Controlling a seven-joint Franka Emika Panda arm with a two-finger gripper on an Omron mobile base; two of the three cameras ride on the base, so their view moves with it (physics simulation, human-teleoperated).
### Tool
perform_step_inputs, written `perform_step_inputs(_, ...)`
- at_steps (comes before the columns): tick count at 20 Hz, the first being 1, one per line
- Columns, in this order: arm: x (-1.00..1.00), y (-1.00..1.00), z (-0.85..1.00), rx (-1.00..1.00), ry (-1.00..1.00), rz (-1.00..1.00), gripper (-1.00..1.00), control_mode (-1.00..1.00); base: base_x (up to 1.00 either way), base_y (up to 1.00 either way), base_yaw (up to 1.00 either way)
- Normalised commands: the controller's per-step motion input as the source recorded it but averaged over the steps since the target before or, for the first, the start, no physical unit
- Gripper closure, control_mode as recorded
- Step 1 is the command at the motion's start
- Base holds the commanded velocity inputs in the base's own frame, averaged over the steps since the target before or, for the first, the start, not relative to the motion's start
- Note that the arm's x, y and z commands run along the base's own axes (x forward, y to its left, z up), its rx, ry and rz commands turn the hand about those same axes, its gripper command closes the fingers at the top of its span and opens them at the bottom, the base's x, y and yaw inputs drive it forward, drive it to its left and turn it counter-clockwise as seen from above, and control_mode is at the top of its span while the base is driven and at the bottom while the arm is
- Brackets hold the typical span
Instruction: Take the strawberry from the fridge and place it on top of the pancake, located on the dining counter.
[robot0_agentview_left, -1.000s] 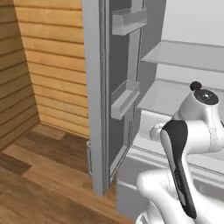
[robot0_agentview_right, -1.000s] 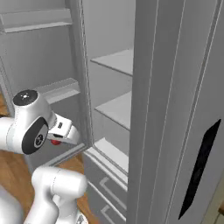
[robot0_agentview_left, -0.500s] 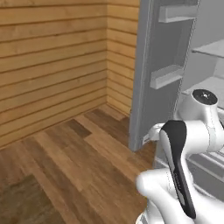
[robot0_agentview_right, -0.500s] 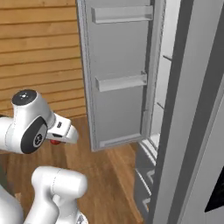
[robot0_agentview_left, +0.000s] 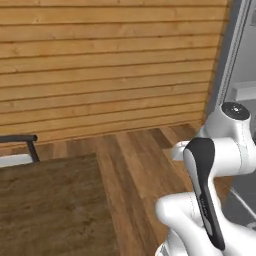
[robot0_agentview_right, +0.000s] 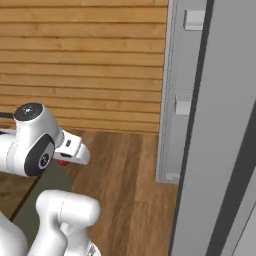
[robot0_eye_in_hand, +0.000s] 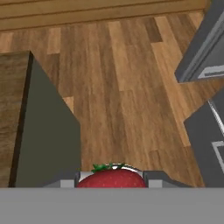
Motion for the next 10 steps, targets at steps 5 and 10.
perform_step_inputs(5,0.00,0.00,0.00,0.00,0.00,0.00,1.00,1.00,0.37,0.13,0.04)
perform_step_inputs(10,0.00,0.00,0.00,0.00,0.00,0.00,1.00,1.00,1.00,0.11,-0.10)
